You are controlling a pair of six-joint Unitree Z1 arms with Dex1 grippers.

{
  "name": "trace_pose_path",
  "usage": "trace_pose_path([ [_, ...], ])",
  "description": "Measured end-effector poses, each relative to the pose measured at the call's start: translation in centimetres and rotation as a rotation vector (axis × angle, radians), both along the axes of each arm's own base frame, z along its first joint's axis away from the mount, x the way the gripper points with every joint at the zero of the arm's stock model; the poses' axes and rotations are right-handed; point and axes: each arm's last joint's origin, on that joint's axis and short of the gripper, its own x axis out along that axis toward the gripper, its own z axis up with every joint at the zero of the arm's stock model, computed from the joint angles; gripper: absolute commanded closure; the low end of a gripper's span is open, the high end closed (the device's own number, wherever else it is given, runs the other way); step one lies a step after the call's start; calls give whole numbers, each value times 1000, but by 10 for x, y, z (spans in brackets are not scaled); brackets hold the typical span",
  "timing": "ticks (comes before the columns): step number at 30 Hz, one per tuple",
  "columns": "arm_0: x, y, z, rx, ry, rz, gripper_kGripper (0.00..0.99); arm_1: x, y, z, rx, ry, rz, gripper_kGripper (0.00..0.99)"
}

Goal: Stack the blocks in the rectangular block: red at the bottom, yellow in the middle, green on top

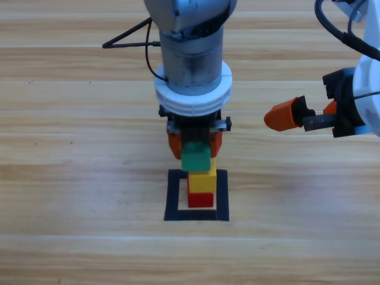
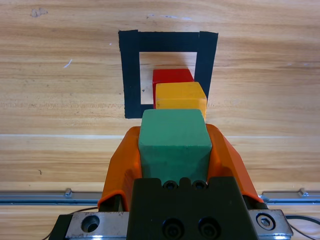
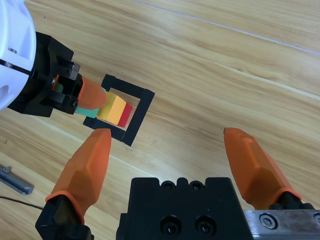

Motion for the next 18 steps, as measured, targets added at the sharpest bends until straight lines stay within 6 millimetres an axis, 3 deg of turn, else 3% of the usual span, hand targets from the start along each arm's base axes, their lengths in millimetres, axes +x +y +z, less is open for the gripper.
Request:
trace_pose_path([
  [18,4,-7,-5,-4,-4,-5,990,0,1,-1,-5,1,3,0],
])
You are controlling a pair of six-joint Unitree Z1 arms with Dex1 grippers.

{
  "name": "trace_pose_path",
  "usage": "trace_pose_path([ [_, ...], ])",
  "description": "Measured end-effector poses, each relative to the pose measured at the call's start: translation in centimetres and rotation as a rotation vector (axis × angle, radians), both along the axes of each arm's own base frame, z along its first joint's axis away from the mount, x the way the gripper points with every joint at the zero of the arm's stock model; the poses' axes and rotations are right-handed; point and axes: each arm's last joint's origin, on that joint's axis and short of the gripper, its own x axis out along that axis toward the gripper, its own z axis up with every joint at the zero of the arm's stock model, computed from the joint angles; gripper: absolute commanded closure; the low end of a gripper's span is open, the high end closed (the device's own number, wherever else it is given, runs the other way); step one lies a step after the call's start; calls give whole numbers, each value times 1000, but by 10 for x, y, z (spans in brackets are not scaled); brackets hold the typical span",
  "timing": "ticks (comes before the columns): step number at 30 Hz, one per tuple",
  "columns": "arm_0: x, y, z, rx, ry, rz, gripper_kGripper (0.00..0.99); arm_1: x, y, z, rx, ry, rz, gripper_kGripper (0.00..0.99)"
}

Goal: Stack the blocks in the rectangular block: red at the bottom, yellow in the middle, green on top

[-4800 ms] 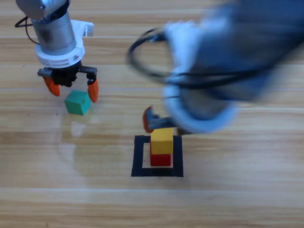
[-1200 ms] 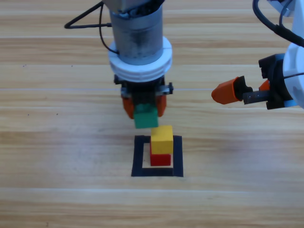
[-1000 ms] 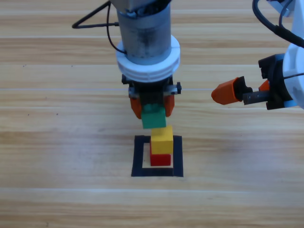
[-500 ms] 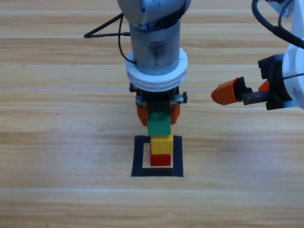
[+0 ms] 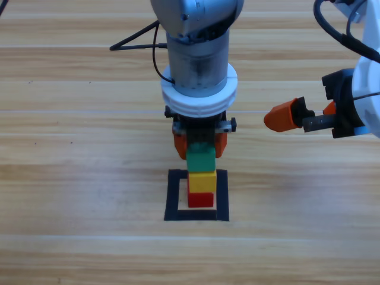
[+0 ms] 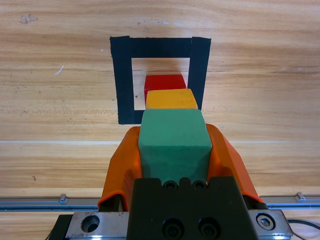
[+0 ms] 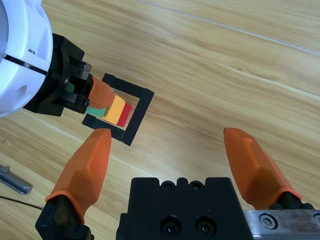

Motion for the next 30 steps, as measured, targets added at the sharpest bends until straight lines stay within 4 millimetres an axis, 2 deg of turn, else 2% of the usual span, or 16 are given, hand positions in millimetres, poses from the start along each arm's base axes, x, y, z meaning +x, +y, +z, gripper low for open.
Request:
trace_pose_path([
  [15,-1,-4,-6,10,7,-9,990,3,5,-10,-27,18,0,0],
  [16,-1,-4,-6,11,5,-9,969,3,5,-10,-27,18,0,0],
  [18,-1,-4,-6,13,2,-10,771,3,5,-10,-28,17,2,0],
  [19,-1,-4,-6,14,1,-10,622,3,5,-10,-30,16,4,0],
  [21,-1,-4,-6,15,2,-10,133,3,5,-10,-32,15,7,0],
  [22,-1,-4,-7,16,3,-10,37,3,5,-10,-33,14,8,0],
  [23,-1,-4,-7,17,3,-10,11,3,5,-10,-33,14,9,0],
  [30,-2,-6,-8,19,4,-14,11,3,5,-10,-33,13,9,0],
])
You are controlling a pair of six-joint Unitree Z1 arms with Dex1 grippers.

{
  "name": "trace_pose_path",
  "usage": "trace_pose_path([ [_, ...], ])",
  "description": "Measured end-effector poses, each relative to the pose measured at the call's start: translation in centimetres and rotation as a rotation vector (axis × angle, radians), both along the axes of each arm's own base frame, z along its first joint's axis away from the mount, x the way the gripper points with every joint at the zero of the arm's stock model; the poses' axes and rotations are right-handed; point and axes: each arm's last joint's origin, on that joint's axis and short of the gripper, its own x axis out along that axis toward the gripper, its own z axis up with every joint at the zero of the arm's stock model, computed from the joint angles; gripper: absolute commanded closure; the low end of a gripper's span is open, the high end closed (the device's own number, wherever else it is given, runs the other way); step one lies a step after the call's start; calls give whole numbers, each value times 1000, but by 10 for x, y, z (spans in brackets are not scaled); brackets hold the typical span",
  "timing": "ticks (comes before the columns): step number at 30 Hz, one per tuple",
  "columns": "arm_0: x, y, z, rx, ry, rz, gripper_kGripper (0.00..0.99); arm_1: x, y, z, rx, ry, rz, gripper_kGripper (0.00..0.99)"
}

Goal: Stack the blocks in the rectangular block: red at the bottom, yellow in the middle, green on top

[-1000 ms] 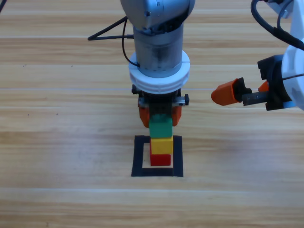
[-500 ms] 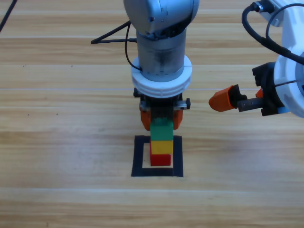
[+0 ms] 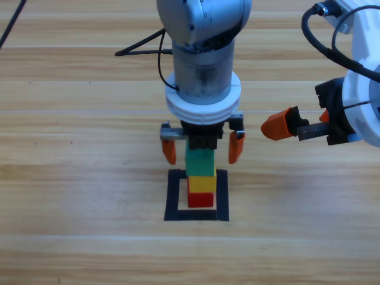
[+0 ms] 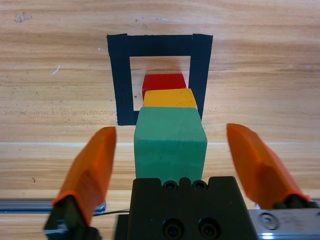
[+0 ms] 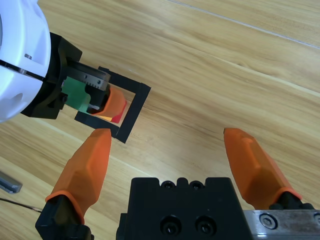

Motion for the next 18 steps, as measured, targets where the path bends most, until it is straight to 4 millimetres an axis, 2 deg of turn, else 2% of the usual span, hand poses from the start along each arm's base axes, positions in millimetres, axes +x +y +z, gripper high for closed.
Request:
trace_pose_path([
  [9,-2,-1,1,0,-4,6,11,0,0,0,0,0,1,0],
  [12,-4,2,10,3,-39,24,5,0,0,0,-1,0,3,0],
  [14,-8,8,29,-9,-95,39,1,-1,1,0,-2,0,4,0],
  [18,-26,37,92,-73,-235,87,0,-1,2,-2,-14,-8,1,0],
])
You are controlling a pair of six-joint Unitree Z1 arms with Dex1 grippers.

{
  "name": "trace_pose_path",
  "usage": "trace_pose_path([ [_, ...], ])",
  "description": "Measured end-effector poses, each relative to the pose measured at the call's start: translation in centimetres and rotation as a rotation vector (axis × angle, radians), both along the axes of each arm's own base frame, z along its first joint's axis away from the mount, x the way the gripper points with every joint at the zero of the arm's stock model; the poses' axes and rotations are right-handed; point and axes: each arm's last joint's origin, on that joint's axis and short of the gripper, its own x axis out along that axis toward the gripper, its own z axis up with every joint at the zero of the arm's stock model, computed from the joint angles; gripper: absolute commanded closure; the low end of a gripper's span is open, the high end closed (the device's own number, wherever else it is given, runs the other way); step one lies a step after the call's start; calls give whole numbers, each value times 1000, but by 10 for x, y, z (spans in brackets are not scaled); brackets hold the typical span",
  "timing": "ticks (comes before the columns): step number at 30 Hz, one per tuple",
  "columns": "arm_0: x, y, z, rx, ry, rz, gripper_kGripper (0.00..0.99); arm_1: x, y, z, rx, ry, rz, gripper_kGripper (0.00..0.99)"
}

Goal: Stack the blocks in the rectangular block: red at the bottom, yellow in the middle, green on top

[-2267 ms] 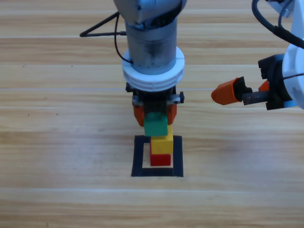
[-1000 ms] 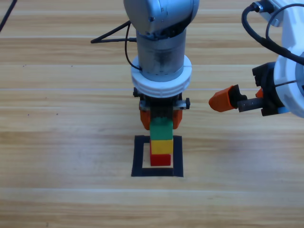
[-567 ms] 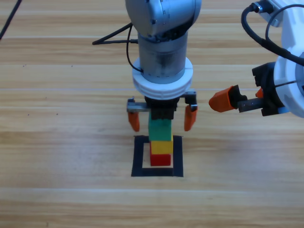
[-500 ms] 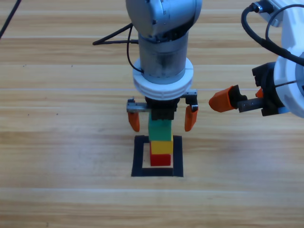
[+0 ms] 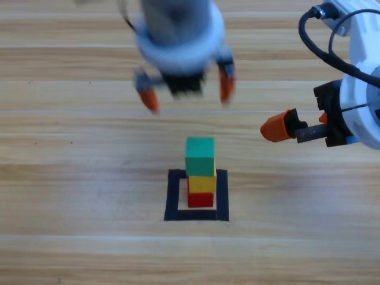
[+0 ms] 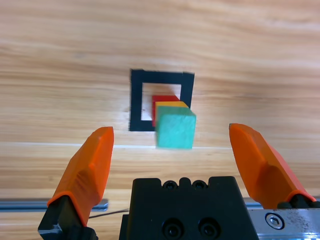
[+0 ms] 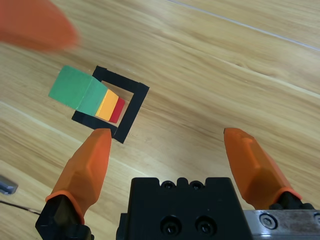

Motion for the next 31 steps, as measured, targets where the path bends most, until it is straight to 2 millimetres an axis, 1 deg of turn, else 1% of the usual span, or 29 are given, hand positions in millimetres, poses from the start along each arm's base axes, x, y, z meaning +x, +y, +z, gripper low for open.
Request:
trace_pose_path([
  [1,-6,8,11,-4,-24,8,0,0,0,0,-2,-3,-2,0],
  [2,-22,32,36,-11,-82,27,0,0,1,0,-3,-11,-6,0],
  [3,-32,45,50,-17,-115,39,1,0,1,0,-2,-14,-7,0],
  [4,-39,55,58,-16,-141,51,1,0,1,0,-1,-16,-7,0],
  [5,-52,69,70,-13,-185,61,0,1,1,0,0,-18,-7,0],
  [7,-70,83,79,6,-232,55,0,1,2,0,-1,-23,-7,0],
  [8,-78,87,80,20,-249,46,0,1,2,0,0,-24,-7,0],
  [10,-97,91,75,64,-269,14,0,1,3,0,-3,-23,-3,0],
  [12,-112,90,63,99,-289,-27,0,0,5,-2,-8,-20,2,0],
  [13,-118,89,56,103,-306,-46,0,0,6,-4,-13,-18,3,0],
  [15,-137,91,34,107,-337,-109,0,2,9,-10,-35,-11,2,0],
  [17,-154,103,12,102,-357,-168,0,2,11,-14,-45,-6,3,0],
  [18,-160,109,4,96,-368,-195,0,2,11,-14,-45,-7,3,0],
  [20,-173,129,-13,77,-392,-243,0,2,11,-14,-45,-8,2,0],
  [21,-177,138,-18,75,-398,-256,0,2,11,-14,-45,-8,2,0],
  [23,-181,146,-22,56,-415,-268,0,2,11,-14,-45,-8,3,0],
  [28,-182,148,-28,67,-420,-295,0,2,11,-14,-45,-8,3,0],
  [31,-182,148,-29,66,-421,-294,0,2,11,-14,-45,-8,3,0],
])
